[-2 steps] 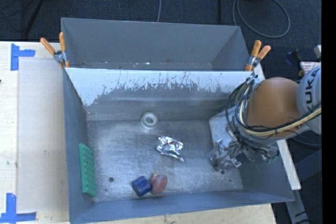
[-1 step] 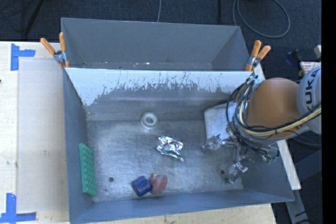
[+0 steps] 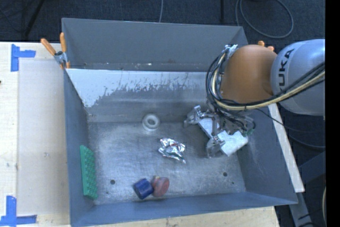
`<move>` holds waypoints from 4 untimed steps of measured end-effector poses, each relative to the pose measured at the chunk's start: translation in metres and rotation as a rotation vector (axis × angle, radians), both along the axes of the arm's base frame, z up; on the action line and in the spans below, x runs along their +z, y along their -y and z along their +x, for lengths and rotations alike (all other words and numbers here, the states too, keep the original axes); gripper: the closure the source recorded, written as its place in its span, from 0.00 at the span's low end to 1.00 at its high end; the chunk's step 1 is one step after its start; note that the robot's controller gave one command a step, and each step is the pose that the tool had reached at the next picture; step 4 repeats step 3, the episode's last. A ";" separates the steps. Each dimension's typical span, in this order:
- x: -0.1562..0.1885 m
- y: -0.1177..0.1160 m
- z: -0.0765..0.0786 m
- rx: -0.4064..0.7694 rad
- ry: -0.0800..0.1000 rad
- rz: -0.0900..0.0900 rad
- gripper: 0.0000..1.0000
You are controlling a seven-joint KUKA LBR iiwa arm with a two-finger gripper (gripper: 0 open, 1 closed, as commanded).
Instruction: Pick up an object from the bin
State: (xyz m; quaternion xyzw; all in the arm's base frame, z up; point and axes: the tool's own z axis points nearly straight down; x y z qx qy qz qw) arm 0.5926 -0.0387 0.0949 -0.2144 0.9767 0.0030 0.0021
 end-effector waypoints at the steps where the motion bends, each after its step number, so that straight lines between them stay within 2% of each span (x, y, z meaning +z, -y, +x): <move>1: -0.022 -0.068 -0.021 0.074 0.003 -0.007 0.00; 2: -0.020 -0.066 -0.020 0.066 0.004 -0.006 1.00; 3: 0.106 -0.063 0.004 0.127 0.008 -0.007 1.00; 4: 0.106 -0.063 0.004 0.127 0.008 -0.007 1.00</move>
Offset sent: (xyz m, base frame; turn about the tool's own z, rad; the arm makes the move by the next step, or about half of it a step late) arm -0.0233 0.0648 -0.0249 -0.0683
